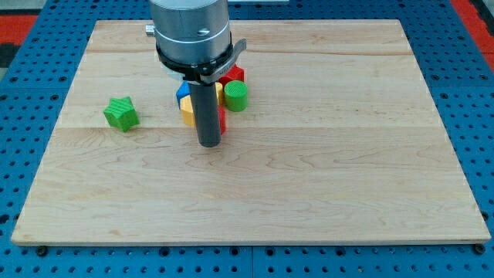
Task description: Push green star into the group of blocks
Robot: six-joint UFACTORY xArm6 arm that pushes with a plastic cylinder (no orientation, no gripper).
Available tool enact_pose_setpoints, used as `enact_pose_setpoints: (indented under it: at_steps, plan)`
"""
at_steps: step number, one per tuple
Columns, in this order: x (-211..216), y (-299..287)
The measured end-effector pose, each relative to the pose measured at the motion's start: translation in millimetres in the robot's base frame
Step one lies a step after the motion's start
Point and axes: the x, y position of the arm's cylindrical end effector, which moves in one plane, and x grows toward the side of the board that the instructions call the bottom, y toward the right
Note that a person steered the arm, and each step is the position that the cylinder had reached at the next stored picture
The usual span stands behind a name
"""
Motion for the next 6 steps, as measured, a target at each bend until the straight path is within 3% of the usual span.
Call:
enact_pose_setpoints:
  at_steps: [2, 3, 4, 5, 6]
  plan:
    - [-13, 13]
    - [-5, -28]
    - [-6, -173]
    - [-6, -246]
    - [-60, -198]
